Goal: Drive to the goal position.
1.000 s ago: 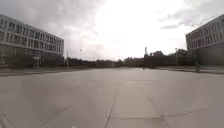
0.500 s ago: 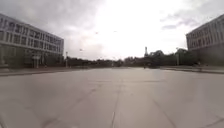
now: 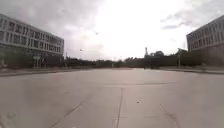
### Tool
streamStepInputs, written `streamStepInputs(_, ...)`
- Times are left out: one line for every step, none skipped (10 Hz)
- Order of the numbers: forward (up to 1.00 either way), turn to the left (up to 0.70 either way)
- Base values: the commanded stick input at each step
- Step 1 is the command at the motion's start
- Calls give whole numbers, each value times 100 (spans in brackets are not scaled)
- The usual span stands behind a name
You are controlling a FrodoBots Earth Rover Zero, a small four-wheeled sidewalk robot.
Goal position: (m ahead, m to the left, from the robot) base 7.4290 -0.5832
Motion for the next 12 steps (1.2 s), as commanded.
streamStepInputs(70,0)
streamStepInputs(70,-4)
streamStepInputs(70,-19)
streamStepInputs(70,-26)
streamStepInputs(70,-26)
streamStepInputs(70,-26)
streamStepInputs(70,-26)
streamStepInputs(70,-26)
streamStepInputs(70,-26)
streamStepInputs(70,-26)
streamStepInputs(70,-26)
streamStepInputs(70,-19)
